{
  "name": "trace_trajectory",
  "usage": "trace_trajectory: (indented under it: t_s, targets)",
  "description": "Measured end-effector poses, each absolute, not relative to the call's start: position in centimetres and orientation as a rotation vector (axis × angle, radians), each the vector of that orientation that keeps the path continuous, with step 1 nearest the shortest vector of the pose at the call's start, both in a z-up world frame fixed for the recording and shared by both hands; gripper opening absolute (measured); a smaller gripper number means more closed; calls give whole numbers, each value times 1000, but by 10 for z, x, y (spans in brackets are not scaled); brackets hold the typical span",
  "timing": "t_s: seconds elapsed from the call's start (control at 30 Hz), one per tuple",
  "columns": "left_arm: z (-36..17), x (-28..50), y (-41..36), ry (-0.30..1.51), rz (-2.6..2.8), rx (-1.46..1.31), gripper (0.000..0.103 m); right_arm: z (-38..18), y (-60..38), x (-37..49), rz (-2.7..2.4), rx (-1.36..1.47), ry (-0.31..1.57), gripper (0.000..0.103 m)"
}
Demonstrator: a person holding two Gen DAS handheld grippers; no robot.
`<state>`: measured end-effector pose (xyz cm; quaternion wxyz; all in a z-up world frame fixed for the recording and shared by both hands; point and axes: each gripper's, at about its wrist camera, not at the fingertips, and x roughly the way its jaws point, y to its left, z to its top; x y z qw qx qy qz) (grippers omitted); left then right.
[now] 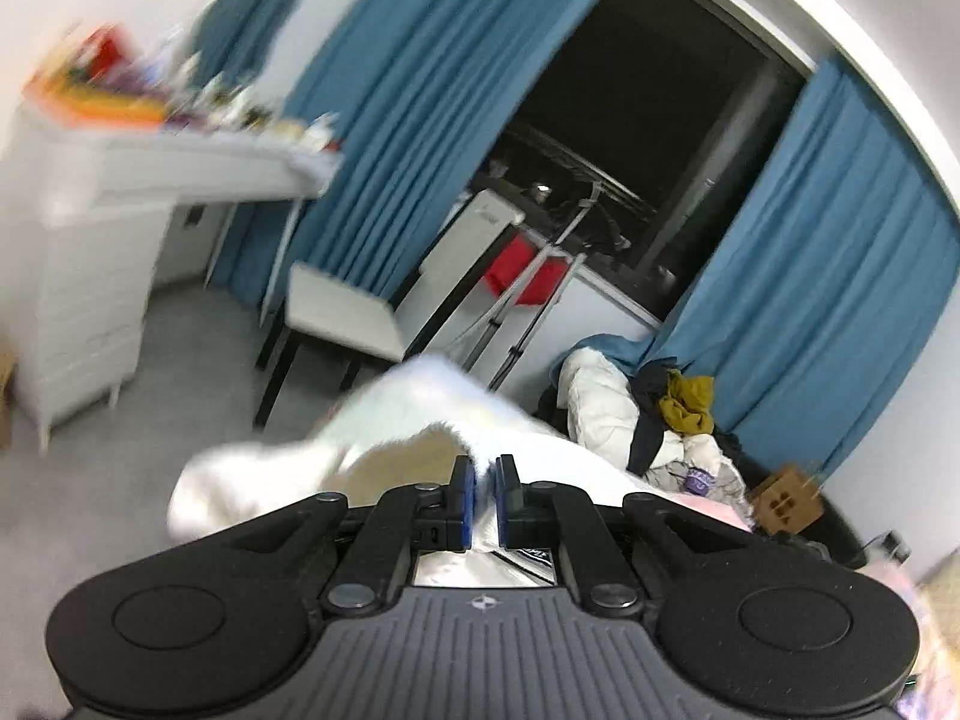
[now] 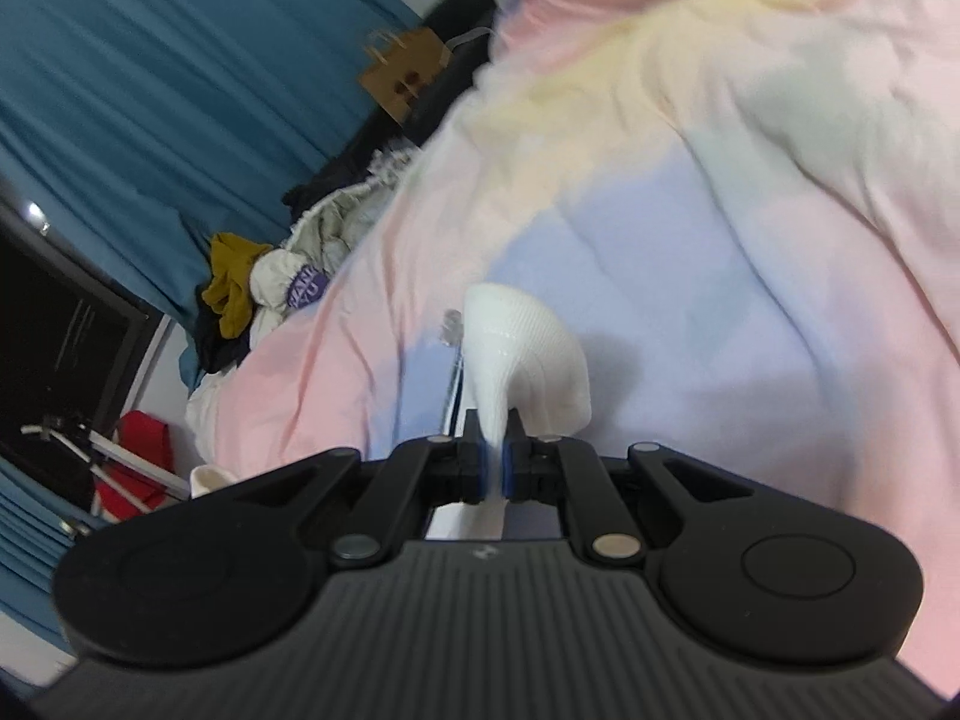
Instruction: Fold clothes
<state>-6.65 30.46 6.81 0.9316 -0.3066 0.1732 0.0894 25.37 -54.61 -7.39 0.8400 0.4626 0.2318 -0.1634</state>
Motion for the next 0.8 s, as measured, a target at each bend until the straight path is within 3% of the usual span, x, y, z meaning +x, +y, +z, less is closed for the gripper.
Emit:
trace_trajectory:
  t_s: [0.2, 0.4, 0.47, 0.5, 0.57, 0.73, 0.8]
  targets:
    - [-25, -155, 300, 464, 284, -813, 10, -85, -552, 236, -381, 1054, 568, 10]
    - [-25, -181, 274, 479, 293, -751, 18, -79, -551, 220, -438, 1067, 570, 15]
    - [-11, -179, 257, 479, 282, -676, 20, -73, -551, 213, -470, 1059, 547, 23]
    - [-4, -178, 249, 479, 277, -639, 23, -70, -553, 209, -487, 1061, 518, 36]
    - [10, -175, 231, 479, 265, -564, 46, -63, -557, 200, -521, 1063, 459, 66]
    - [46, -170, 188, 476, 236, -377, 58, -43, -550, 204, -450, 964, 354, 67]
    - [57, -158, 168, 481, 197, -309, 58, -35, -541, 215, -347, 924, 359, 67]
